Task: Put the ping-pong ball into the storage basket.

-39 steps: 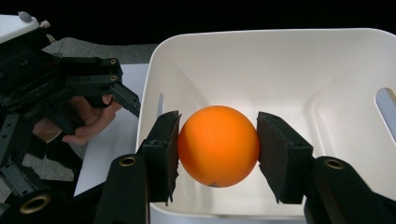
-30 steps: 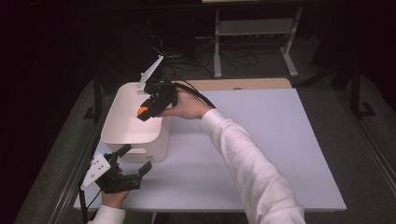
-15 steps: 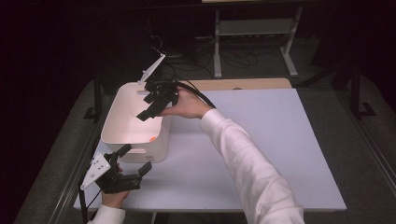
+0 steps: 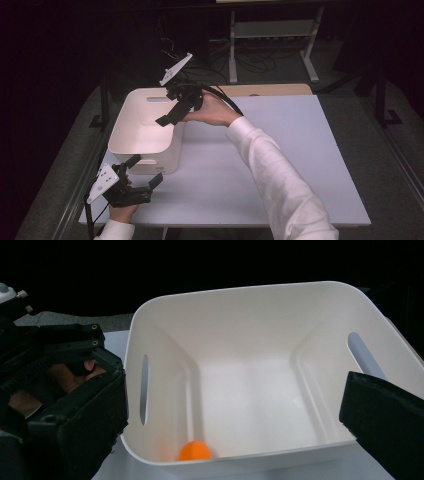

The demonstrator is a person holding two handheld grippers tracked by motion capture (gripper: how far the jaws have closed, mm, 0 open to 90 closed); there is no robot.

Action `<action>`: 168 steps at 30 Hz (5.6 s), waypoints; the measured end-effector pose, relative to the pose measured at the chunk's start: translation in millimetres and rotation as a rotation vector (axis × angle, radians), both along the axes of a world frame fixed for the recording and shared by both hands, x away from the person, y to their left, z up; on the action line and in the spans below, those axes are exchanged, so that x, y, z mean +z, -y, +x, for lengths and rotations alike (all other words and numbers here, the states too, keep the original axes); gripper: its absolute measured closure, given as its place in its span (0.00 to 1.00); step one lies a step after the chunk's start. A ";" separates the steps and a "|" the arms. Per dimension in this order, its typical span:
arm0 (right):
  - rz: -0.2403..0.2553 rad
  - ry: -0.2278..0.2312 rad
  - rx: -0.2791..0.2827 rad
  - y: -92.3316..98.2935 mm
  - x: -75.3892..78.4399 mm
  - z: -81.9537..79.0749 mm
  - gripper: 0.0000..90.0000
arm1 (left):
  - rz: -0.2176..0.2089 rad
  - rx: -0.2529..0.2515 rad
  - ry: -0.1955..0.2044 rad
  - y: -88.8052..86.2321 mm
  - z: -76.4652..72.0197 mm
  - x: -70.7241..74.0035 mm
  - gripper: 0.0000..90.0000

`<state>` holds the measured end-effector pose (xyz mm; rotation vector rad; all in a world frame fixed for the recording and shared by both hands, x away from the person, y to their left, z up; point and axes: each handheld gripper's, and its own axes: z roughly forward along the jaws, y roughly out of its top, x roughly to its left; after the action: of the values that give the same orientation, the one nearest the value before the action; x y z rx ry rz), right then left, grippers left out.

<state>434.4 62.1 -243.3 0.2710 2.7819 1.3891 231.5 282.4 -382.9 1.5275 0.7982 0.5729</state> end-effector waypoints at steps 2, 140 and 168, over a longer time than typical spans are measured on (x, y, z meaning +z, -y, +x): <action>0.010 0.002 -0.003 4.1 -0.6 -1.7 0.00 | 0.004 -0.001 0.004 -0.3 0.1 0.2 0.00; 0.298 0.034 -0.432 260.0 -115.7 -106.0 0.00 | 0.036 -0.004 -0.002 1.3 0.9 -1.4 0.00; 0.349 0.070 -0.595 310.6 -149.5 -138.6 0.00 | 0.035 -0.001 0.001 1.6 1.1 -1.6 0.00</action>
<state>295.8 -248.5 -392.8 0.9398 2.1097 1.6362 232.5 280.8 -384.5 1.5591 0.7901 0.5900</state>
